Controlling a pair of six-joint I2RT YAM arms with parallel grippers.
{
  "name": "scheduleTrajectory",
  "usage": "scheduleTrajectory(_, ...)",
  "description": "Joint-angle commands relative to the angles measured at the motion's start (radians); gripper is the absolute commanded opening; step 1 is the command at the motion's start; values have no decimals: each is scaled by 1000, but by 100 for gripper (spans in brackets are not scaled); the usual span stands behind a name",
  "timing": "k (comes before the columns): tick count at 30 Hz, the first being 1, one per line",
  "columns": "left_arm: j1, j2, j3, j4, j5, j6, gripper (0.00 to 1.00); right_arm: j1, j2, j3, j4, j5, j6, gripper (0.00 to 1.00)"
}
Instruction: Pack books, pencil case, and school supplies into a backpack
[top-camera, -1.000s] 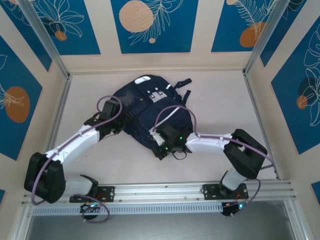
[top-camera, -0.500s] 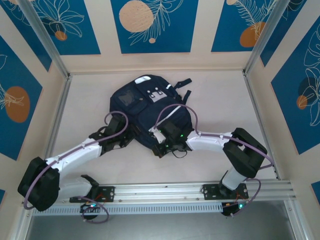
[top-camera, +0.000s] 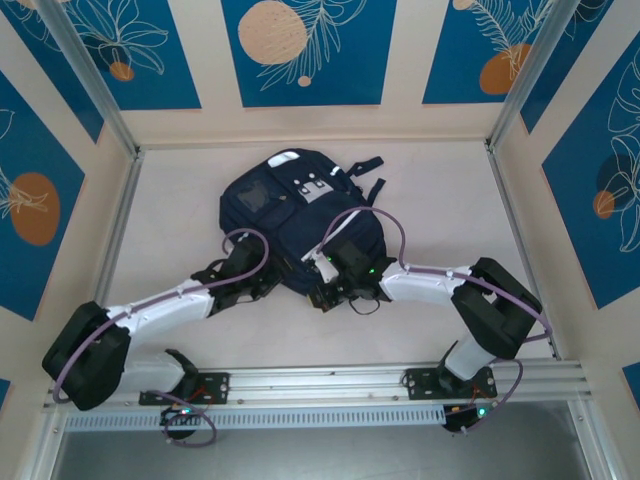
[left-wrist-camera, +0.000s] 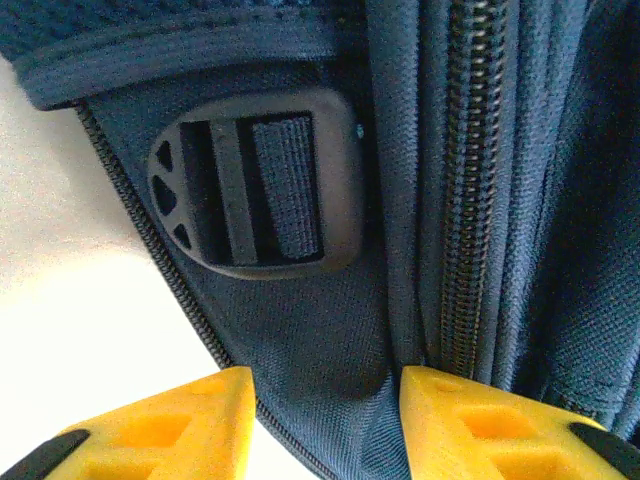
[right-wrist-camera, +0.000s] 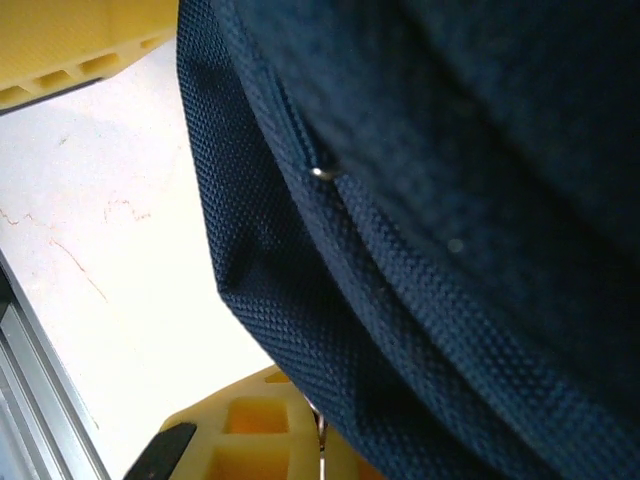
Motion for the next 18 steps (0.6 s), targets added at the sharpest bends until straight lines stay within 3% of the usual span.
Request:
scheduleTrajectory(1, -23, 26, -11, 52, 17, -21, 39, -13, -28, -7, 41, -4, 14, 0)
scheduleTrajectory(11, -26, 60, 12, 8, -54, 5, 12, -11, -31, -15, 8, 38, 30, 0)
scheduleTrajectory(18, -22, 66, 24, -53, -128, 20, 11, -3, -31, -34, -77, 151, 94, 0)
